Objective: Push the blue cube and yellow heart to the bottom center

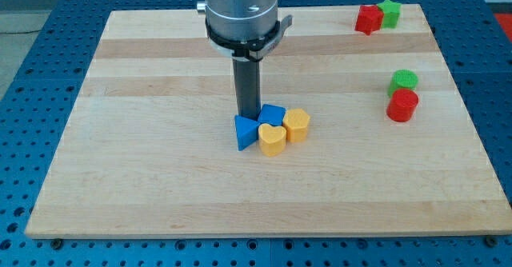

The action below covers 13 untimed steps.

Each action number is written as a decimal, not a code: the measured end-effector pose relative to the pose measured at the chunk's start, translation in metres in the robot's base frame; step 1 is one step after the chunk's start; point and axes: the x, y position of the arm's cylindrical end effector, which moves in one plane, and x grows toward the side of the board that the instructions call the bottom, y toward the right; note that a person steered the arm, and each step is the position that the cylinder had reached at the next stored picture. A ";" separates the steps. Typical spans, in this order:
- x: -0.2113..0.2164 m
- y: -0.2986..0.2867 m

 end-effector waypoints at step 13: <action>0.067 0.053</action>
